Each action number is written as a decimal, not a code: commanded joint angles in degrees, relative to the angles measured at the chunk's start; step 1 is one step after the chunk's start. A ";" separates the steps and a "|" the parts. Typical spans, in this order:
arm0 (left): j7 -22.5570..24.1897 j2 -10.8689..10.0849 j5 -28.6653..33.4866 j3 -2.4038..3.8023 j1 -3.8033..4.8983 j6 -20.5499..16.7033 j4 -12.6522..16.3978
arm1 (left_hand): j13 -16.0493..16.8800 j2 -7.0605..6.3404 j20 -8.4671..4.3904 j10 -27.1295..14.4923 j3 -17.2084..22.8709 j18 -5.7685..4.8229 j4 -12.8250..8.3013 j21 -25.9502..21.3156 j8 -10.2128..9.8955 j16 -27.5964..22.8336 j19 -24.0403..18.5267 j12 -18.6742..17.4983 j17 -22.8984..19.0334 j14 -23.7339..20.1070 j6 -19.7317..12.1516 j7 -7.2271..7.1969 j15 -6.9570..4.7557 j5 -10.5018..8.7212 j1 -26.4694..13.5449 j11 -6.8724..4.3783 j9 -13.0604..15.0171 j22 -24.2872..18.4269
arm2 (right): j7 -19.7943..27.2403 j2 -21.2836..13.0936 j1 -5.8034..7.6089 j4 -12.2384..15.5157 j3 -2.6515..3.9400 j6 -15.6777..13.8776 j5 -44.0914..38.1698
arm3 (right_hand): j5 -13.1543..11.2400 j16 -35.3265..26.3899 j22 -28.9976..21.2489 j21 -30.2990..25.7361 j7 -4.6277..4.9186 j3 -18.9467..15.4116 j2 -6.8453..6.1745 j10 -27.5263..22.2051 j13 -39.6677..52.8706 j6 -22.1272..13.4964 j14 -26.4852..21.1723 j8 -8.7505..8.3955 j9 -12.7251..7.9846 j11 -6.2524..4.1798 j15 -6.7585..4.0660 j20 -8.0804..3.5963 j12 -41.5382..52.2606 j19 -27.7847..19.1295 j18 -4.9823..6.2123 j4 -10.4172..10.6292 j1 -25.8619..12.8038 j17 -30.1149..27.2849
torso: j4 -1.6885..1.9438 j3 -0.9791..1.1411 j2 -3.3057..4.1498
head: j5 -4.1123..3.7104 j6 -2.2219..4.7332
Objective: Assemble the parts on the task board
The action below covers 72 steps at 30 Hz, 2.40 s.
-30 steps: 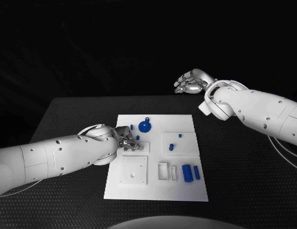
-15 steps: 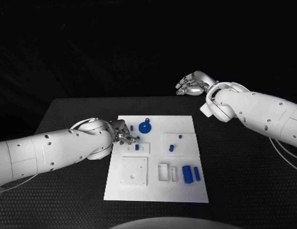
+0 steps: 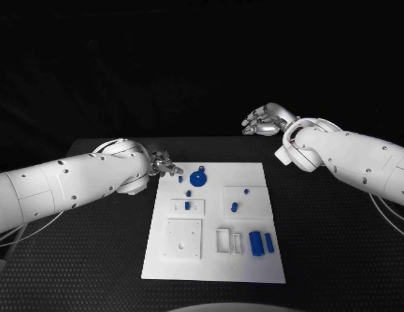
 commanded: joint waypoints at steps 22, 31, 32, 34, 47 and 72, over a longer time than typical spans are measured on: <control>4.08 9.88 -0.04 0.03 0.43 7.97 -18.45 | -2.34 0.42 -4.88 -5.51 -1.51 -2.88 3.07 -4.68 -2.23 -4.55 -4.78 -5.54 -3.16 -5.05 -6.70 2.87 2.87 -0.17 -0.90 2.81 -1.81 -1.60 | 0.12 -0.08 -0.06 0.20 0.03 0.62 -0.37 | 1.79 -0.44 0.46 -0.66 -0.10 -0.87 -0.26 0.04 -0.04 -0.50 -0.37 0.17 -0.11 0.30 -0.01 -0.01 -0.46 -0.23 -0.64 0.33 -0.68 0.18 | -0.39 -0.04 0.82 | 0.17 0.85; 4.44 11.53 0.24 -0.02 -0.18 10.95 -20.69 | -2.09 -0.04 -5.01 -5.00 -2.05 -2.76 4.59 -4.38 -1.66 -3.94 -4.55 -5.21 -3.09 -4.76 -5.96 2.56 2.59 -0.20 -2.03 2.52 -1.81 -1.37 | 0.12 0.06 -0.05 0.46 0.04 0.59 -0.35 | 3.70 -0.59 0.98 -1.11 -0.09 -2.06 -0.08 0.06 -0.02 -0.62 -0.37 0.29 -0.14 0.33 -0.01 -0.11 -0.63 -0.12 -0.72 0.34 -1.13 0.35 | -0.38 -0.05 0.79 | 0.14 0.78; 4.44 11.70 0.30 -0.01 -0.30 11.19 -20.99 | -2.09 -0.05 -5.01 -5.00 -2.06 -2.76 4.60 -4.38 -1.66 -3.94 -4.55 -5.21 -3.09 -4.77 -5.97 2.56 2.59 -0.20 -2.04 2.52 -1.82 -1.37 | 0.12 0.09 -0.05 0.49 0.04 0.59 -0.35 | 3.70 -0.59 0.98 -1.11 -0.09 -2.06 -0.08 0.06 -0.02 -0.62 -0.37 0.29 -0.14 0.33 -0.01 -0.11 -0.63 -0.12 -0.72 0.34 -1.13 0.35 | -0.40 -0.05 0.84 | 0.11 0.75; 4.54 12.15 0.30 0.00 -0.45 11.57 -21.84 | -2.09 -0.11 -5.00 -5.07 -2.21 -2.78 4.89 -4.38 -1.72 -3.94 -4.58 -5.24 -3.10 -4.82 -6.09 2.60 2.60 -0.21 -2.39 2.55 -1.86 -1.35 | 0.11 0.13 -0.05 0.54 0.04 0.60 -0.35 | 3.71 -0.59 0.98 -1.12 -0.09 -2.08 -0.08 0.06 -0.02 -0.62 -0.37 0.29 -0.14 0.33 -0.01 -0.11 -0.63 -0.12 -0.73 0.35 -1.14 0.36 | -0.39 -0.05 0.84 | -0.06 0.77; 4.91 13.60 0.25 -0.03 -0.94 13.59 -24.32 | -1.97 0.39 -5.07 -5.33 -2.22 -2.66 4.89 -4.27 -1.72 -3.80 -4.76 -5.28 -3.14 -5.13 -6.27 2.65 2.65 -0.20 -1.78 2.60 -1.98 -1.17 | 0.10 0.30 -0.04 0.72 0.05 0.59 -0.35 | 3.82 -0.63 1.06 -1.21 -0.09 -2.22 -0.05 0.05 -0.02 -0.64 -0.39 0.31 -0.16 0.32 -0.01 -0.13 -0.67 -0.11 -0.74 0.38 -1.18 0.38 | -0.40 -0.03 0.75 | -0.15 0.55; 6.31 15.99 2.80 -0.16 -2.49 14.05 -26.67 | -1.70 2.85 -4.94 -5.60 -2.93 -2.67 3.46 -4.17 -1.56 -3.46 -5.23 -5.26 -3.32 -5.60 -6.50 2.77 2.77 -0.17 0.04 2.73 -2.19 -0.86 | 0.15 0.68 -0.04 0.76 0.05 0.35 -0.34 | 3.87 -0.69 1.19 -1.39 -0.08 -2.32 -0.03 0.02 -0.03 -0.71 -0.41 0.32 -0.18 0.33 0.00 -0.17 -0.73 -0.09 -0.75 0.30 -1.05 0.41 | -0.32 -0.05 0.76 | -0.51 0.56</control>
